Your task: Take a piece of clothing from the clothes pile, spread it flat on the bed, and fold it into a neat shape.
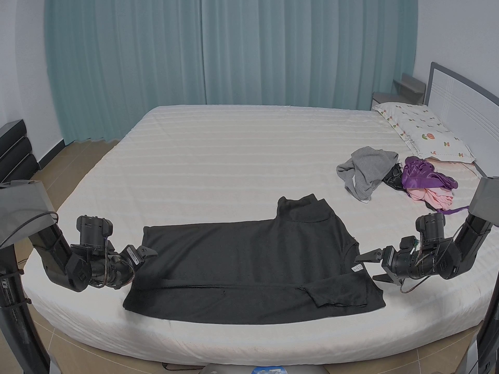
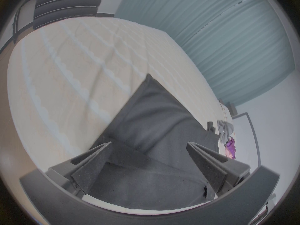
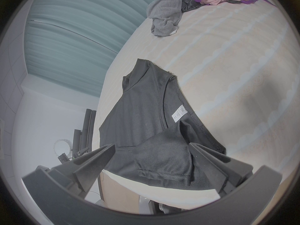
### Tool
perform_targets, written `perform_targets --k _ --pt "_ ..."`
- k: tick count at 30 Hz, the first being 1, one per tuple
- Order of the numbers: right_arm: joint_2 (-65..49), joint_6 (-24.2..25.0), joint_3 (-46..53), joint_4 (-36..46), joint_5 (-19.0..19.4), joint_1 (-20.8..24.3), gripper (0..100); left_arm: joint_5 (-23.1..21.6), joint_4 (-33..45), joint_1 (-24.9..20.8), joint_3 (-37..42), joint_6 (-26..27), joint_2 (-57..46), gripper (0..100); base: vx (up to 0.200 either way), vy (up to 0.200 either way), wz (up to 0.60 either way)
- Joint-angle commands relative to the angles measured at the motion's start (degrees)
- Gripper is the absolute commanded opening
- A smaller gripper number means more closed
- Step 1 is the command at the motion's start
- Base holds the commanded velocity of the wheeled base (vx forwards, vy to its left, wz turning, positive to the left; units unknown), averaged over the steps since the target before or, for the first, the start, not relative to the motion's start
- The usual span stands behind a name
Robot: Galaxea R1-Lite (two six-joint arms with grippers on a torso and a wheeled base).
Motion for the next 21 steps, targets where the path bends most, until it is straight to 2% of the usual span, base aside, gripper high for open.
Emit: perform_targets --k 1,8,11,15,21 --pt "0.66 -0.04 0.07 -0.05 0.0 0.34 100 0.93 1.49 -3.52 1.3 -0.07 -0.4 100 0.0 0.0 0.0" --pt "1.18 -0.39 0.07 -0.05 0.0 0.42 100 4.19 4.65 -7.12 0.33 0.01 0.75 100 0.0 0.0 0.0" --pt "1.18 -0.56 0.07 -0.05 0.0 0.42 100 4.98 4.56 -7.39 -0.2 0.01 1.98 100 0.0 0.0 0.0" --pt "1.45 -0.74 -0.02 -0.05 0.0 0.51 100 8.49 4.65 -7.48 -3.54 0.1 5.32 100 0.0 0.0 0.0" --pt "1.45 -0.65 -0.1 -0.05 0.0 0.51 100 9.99 6.58 -7.12 -6.44 0.45 6.81 100 0.0 0.0 0.0"
